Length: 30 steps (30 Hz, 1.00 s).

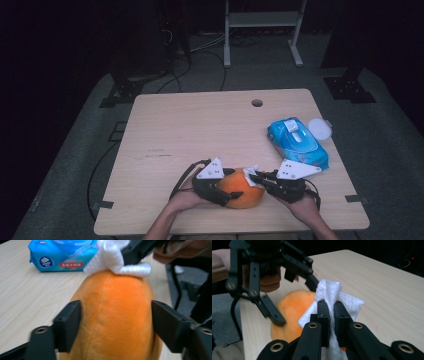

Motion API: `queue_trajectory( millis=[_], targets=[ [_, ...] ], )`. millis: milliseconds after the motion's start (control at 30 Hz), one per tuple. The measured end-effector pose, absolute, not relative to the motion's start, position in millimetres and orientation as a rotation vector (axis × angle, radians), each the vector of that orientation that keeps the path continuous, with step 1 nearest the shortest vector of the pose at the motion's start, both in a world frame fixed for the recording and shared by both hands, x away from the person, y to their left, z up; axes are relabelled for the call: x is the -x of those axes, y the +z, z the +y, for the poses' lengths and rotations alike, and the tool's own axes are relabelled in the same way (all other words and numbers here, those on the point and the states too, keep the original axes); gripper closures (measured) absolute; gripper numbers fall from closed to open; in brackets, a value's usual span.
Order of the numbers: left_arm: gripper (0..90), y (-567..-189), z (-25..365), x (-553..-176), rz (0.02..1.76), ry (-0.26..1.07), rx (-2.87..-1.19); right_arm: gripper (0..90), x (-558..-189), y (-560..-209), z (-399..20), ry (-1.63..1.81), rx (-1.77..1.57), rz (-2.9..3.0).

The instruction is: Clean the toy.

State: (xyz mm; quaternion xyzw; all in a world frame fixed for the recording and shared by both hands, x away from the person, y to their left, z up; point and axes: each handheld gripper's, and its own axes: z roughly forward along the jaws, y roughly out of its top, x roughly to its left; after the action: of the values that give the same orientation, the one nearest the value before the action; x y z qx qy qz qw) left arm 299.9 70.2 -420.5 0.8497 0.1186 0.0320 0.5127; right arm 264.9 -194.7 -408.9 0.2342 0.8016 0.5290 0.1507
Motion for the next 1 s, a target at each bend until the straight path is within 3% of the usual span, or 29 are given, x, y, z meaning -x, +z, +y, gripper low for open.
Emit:
queue_trajectory(
  millis=[133, 200, 367, 433, 633, 1000],
  targets=[
    [10.1, -424, 75, -310, 0.370, -0.001, -2.044, 84.7, -264, -412, -206, 1.529, -0.678, 2.315],
    [10.6, -430, 74, -313, 0.375, -0.041, -2.037, 84.7, -264, -413, -213, 1.527, -0.694, 2.311],
    [30.8, -425, 71, -306, 0.336, 0.042, -2.040, 84.7, -266, -410, -213, 1.531, -0.719, 2.294],
    [34.7, -420, 67, -302, 0.306, 0.079, -2.043, 84.7, -266, -405, -204, 1.553, -0.696, 2.285],
    [38.9, -416, 65, -298, 0.296, 0.136, -2.039, 84.7, -262, -394, -179, 1.535, -0.592, 2.287],
    [39.7, -411, 67, -301, 0.333, 0.156, -1.970, 84.7, -268, -404, -216, 1.496, -0.751, 2.249]
  ],
)
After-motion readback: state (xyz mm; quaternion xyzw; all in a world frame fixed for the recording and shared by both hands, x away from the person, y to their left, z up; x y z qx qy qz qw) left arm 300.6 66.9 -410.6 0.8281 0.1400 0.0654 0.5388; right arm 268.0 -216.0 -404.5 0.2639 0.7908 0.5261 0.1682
